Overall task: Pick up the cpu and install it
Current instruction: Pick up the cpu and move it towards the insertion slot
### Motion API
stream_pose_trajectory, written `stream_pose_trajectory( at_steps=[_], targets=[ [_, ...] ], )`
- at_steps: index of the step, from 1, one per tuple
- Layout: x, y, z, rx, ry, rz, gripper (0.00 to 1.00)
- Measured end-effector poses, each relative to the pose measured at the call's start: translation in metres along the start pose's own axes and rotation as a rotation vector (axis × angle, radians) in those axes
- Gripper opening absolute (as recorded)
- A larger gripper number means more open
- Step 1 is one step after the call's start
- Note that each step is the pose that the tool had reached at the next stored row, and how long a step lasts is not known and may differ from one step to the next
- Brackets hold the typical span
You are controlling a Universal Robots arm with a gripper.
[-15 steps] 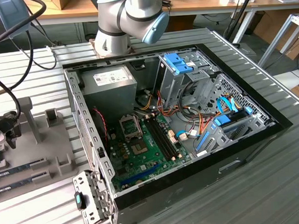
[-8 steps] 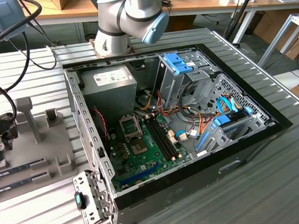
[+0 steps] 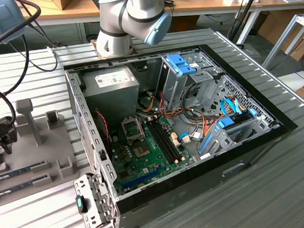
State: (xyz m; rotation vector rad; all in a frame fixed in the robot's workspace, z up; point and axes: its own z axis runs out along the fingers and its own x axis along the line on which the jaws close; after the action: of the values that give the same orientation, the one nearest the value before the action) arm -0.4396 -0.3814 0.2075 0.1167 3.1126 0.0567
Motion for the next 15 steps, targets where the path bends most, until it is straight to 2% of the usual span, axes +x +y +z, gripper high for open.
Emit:
stream_pose_trajectory(
  at_steps=[15],
  targets=[
    [0.0001,-0.0001,0.0041,0.0000,0.0000,0.000,0.72]
  ],
)
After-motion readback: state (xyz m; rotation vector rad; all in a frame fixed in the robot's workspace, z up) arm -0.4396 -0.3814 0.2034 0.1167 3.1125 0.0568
